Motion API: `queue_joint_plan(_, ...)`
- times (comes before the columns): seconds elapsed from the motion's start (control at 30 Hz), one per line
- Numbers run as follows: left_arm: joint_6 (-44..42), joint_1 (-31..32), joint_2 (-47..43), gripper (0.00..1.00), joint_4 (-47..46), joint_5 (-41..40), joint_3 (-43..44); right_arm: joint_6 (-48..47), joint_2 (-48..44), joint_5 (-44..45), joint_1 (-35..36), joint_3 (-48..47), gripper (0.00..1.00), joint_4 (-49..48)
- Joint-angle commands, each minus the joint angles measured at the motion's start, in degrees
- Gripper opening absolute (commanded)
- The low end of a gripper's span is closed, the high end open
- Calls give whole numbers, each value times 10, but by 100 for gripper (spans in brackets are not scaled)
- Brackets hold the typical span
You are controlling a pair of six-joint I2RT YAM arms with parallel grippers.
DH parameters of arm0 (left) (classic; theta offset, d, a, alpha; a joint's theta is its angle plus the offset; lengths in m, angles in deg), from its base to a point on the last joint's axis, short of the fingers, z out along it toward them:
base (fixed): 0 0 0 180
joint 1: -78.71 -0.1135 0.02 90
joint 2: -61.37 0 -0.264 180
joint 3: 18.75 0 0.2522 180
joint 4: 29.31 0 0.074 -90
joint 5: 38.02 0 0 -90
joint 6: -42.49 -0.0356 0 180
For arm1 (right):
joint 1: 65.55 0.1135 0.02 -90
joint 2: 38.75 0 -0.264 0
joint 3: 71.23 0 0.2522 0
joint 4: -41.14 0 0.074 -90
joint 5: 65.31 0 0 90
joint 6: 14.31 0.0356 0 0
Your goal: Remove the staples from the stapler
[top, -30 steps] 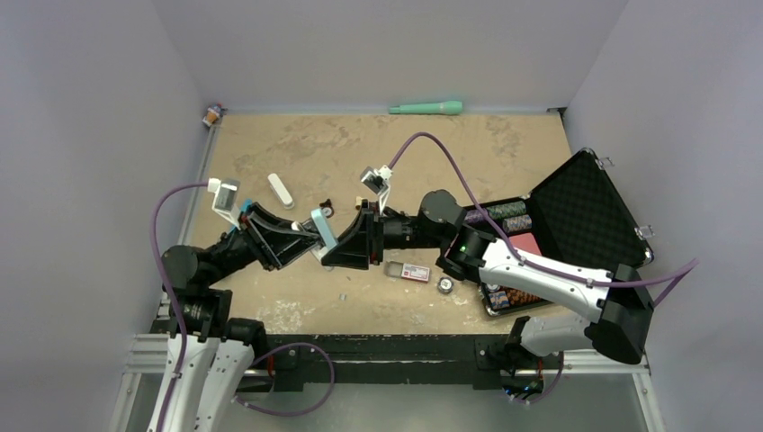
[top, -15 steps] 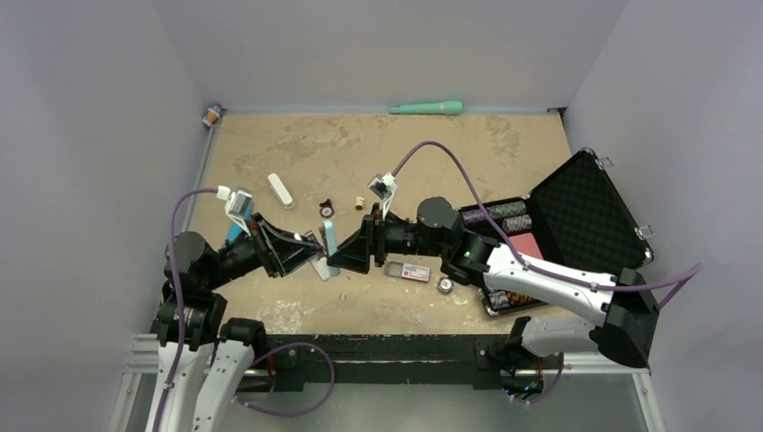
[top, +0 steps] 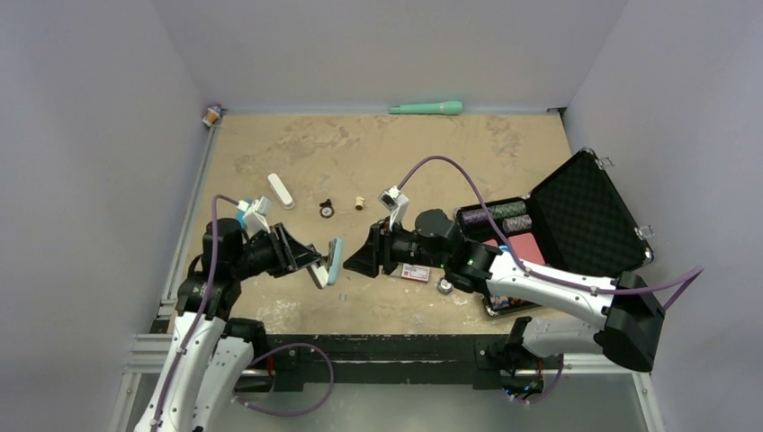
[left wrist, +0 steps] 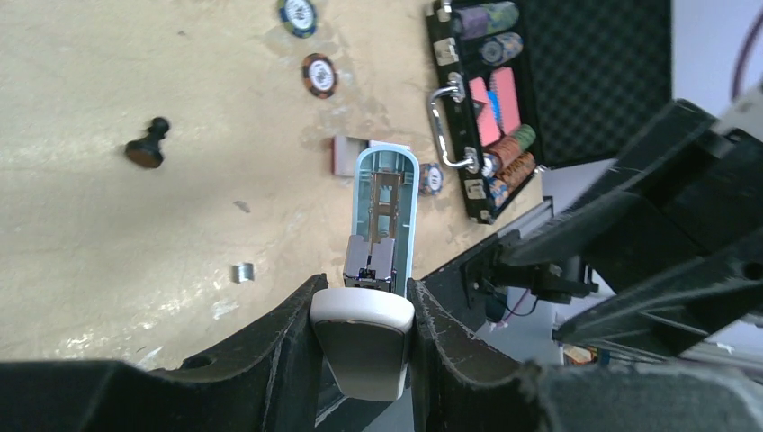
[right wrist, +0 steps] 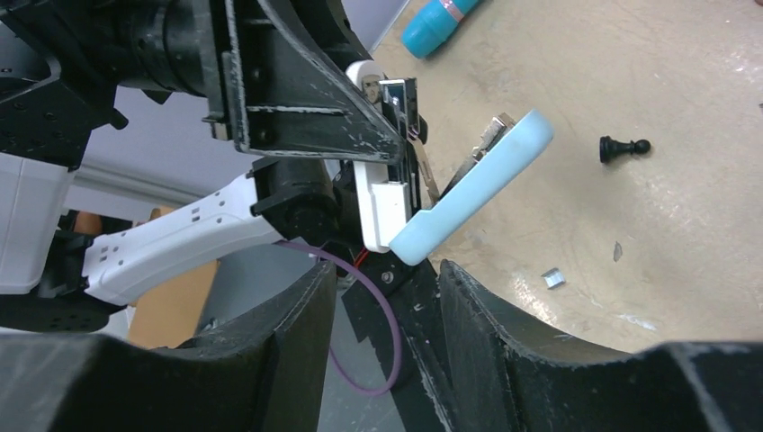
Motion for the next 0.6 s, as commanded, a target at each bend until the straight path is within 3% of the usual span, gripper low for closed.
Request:
queue_joint_plan(0.0,13,11,8,0,-3,-53,-16,-11,-9,34,1,-7,48,-1)
queue_joint_plan(0.57,41,43,85,0,-48,-76,-68,10,35,53,1,5,15,-28)
